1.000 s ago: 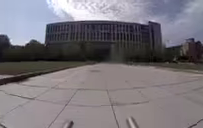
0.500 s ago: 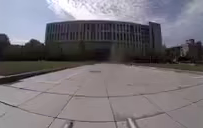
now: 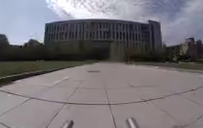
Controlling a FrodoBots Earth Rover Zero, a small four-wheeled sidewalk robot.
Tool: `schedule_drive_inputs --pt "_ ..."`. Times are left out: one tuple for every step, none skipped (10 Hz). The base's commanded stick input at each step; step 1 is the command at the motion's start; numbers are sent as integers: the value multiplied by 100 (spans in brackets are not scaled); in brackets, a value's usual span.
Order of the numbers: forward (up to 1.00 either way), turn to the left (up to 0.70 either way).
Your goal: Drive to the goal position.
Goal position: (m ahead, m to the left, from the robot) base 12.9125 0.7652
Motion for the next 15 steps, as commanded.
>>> schedule_drive_inputs --pt "70 0" --pt "70 0" --pt "70 0" --pt "70 0" --pt "70 0" --pt "70 0" --pt "70 0" --pt "70 0" --pt "70 0" --pt "70 0" --pt "70 0" --pt "70 0" --pt "70 0" --pt "70 0" --pt "70 0"
